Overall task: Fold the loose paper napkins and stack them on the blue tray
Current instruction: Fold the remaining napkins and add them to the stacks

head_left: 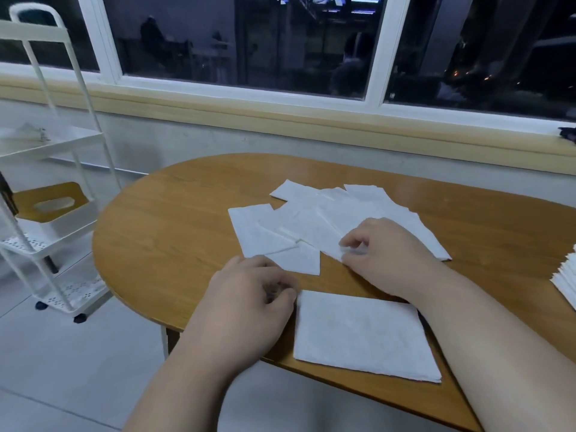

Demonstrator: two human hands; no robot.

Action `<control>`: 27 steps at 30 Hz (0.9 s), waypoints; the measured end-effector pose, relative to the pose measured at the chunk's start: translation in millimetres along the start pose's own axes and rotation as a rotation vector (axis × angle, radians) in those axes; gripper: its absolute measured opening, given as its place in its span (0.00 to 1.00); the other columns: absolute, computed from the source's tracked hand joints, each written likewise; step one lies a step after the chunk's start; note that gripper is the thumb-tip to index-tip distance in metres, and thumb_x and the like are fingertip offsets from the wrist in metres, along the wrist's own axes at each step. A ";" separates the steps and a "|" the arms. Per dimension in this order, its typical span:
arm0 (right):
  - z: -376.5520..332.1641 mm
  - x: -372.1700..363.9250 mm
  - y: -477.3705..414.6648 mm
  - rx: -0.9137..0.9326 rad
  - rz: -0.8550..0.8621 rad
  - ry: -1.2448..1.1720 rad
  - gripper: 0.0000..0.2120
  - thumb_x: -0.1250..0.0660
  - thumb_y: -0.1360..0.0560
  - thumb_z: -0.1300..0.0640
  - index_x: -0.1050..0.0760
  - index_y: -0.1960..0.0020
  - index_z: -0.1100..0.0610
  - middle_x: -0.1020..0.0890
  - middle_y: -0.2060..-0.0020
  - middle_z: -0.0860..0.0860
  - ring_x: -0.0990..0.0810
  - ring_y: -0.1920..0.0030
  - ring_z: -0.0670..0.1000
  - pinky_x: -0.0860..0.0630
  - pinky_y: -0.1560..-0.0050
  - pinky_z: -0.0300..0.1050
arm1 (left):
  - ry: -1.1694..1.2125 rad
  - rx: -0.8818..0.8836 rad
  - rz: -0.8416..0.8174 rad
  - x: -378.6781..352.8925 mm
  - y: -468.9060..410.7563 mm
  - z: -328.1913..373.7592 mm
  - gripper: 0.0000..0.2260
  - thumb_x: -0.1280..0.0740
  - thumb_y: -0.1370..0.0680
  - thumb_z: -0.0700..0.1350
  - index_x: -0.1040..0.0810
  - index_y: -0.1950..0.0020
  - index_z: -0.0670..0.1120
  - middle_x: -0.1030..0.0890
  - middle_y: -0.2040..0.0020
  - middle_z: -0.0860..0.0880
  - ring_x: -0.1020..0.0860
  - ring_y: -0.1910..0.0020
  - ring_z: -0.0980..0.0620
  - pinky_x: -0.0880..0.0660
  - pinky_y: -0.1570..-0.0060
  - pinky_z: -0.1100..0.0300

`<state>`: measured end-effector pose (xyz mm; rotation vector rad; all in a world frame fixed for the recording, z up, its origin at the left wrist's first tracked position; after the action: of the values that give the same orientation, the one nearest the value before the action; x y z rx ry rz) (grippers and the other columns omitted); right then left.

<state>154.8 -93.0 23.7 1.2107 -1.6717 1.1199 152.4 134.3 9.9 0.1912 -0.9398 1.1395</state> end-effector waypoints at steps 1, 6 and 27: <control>8.2 7.0 0.9 -0.039 0.029 -0.019 0.08 0.34 0.24 0.54 0.19 0.48 0.44 0.23 0.50 0.39 0.29 0.43 0.43 0.34 0.49 0.39 | 0.009 -0.010 0.000 -1.6 -0.9 1.9 0.07 0.36 0.22 0.52 0.18 0.54 0.60 0.23 0.52 0.66 0.32 0.45 0.64 0.32 0.44 0.62; 37.5 22.2 4.5 -0.153 -0.016 0.050 0.15 0.36 0.26 0.58 0.21 0.44 0.42 0.25 0.46 0.39 0.30 0.39 0.44 0.32 0.45 0.41 | 0.030 -0.065 -0.009 -11.8 -2.3 11.7 0.06 0.34 0.23 0.51 0.17 0.54 0.59 0.22 0.53 0.66 0.31 0.45 0.64 0.33 0.47 0.70; 26.5 16.4 6.4 -0.099 -0.021 0.066 0.05 0.33 0.25 0.52 0.17 0.54 0.47 0.21 0.55 0.39 0.24 0.50 0.43 0.26 0.53 0.39 | 0.018 -0.126 -0.056 -32.2 -1.3 22.9 0.08 0.36 0.23 0.53 0.17 0.53 0.60 0.21 0.53 0.66 0.29 0.46 0.63 0.30 0.46 0.62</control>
<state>142.2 -121.7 29.2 1.1150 -1.6410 1.0409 138.1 98.5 1.4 0.1044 -0.9810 1.0259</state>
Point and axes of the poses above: each hand's wrist, its own y-axis away from the middle knuckle, its own x-axis out of the back of the hand, z = x × y, the point moved 5 cm from there along -y, towards the middle knuckle
